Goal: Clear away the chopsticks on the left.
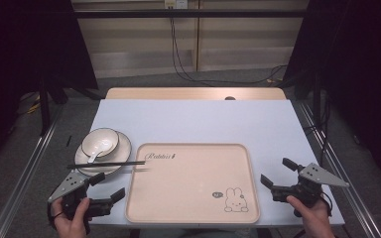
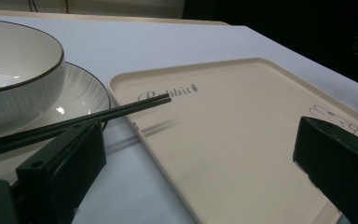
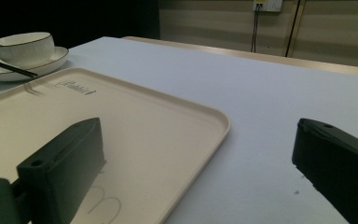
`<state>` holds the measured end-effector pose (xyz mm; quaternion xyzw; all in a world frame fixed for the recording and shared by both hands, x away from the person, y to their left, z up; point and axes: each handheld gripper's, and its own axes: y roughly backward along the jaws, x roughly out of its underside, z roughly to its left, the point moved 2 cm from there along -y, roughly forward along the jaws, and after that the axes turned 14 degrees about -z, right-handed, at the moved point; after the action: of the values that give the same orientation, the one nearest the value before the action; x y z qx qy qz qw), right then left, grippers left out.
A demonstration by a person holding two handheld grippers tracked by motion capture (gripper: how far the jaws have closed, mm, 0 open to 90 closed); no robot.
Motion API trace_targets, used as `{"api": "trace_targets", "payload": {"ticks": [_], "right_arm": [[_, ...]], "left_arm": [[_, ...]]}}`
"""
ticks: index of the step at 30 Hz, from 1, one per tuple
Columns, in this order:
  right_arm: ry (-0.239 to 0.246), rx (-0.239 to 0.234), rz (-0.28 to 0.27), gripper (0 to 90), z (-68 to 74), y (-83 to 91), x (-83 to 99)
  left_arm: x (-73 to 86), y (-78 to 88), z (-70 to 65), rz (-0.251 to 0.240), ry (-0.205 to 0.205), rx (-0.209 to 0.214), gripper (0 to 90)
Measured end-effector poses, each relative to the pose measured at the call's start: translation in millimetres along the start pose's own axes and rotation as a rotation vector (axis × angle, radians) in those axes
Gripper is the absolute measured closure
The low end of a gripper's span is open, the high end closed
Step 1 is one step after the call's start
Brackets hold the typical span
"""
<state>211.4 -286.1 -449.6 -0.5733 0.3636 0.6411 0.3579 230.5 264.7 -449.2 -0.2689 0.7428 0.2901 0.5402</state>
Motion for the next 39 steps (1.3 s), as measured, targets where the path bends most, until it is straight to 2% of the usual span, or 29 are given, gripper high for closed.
{"api": "trace_targets", "payload": {"ticks": [3,10,12,13,14,18,20,21,22,23,25,27,29,30,31,33,35,36,39], "right_arm": [[-0.005,-0.003,0.009,2.2,0.5,0.6,0.5],[0.0,0.003,0.019,2.2,-0.2,0.8,1.4],[-0.004,0.003,0.019,2.2,-0.3,0.7,1.4],[-0.005,0.002,0.02,2.2,-0.3,0.7,1.4],[-0.006,0.004,0.017,2.2,-0.2,0.6,1.3],[-0.009,0.004,0.02,2.2,0.0,0.0,1.4],[-0.008,0.004,0.016,2.2,-0.5,-0.1,1.1],[-0.01,0.007,0.015,2.2,-0.6,0.0,1.0],[-0.011,0.009,0.013,2.2,-0.7,0.0,0.9],[-0.014,0.007,0.012,2.2,-0.8,0.0,0.7],[-0.013,0.008,0.013,2.2,-0.7,-0.5,0.9],[-0.005,0.003,0.014,2.3,-0.9,-1.0,0.9],[-0.001,0.002,0.018,2.3,-0.3,-1.7,0.8],[-0.003,0.004,0.018,2.5,0.3,-1.9,0.7],[-0.001,0.003,0.017,2.7,0.4,-2.1,0.7],[0.0,-0.002,0.021,2.8,0.4,-2.3,0.8],[-0.002,-0.005,0.021,2.8,0.7,-2.4,0.7],[0.0,-0.007,0.019,2.8,0.7,-2.7,0.6],[-0.002,-0.007,0.016,2.9,0.7,-2.5,0.4]], "left_arm": [[0.1,0.4,-0.5,0.008,0.003,0.011,2.3],[-1.2,2.5,-0.9,0.019,-0.021,0.049,2.9],[-1.2,3.1,0.7,0.017,-0.008,0.064,3.5],[-1.4,3.1,0.7,0.024,-0.015,0.049,4.2],[-2.2,3.5,1.8,0.032,-0.023,0.063,4.2],[-8.4,4.5,8.6,0.047,0.003,-0.003,4.3],[-10.9,7.0,10.9,0.064,-0.029,-0.014,4.3],[-11.3,10.2,11.5,0.078,-0.068,-0.018,4.1],[-11.2,12.9,11.8,0.082,-0.087,-0.037,5.3],[-11.1,15.2,12.5,0.08,-0.092,-0.05,7.6],[-12.3,21.4,16.0,0.071,-0.072,-0.036,6.8],[-13.9,23.8,17.8,0.068,-0.073,-0.045,6.9],[-17.6,27.6,21.9,0.077,-0.082,-0.033,6.8],[-22.1,30.2,28.1,0.103,-0.088,-0.001,6.8],[-23.7,31.1,31.3,0.12,-0.09,0.003,6.3],[-26.4,32.9,36.3,0.124,-0.124,-0.007,7.4],[-27.0,33.3,38.8,0.135,-0.123,0.001,9.3],[-28.8,33.1,45.3,0.156,-0.142,0.025,10.8],[-31.3,31.8,54.7,0.167,-0.139,0.051,11.6]]}}
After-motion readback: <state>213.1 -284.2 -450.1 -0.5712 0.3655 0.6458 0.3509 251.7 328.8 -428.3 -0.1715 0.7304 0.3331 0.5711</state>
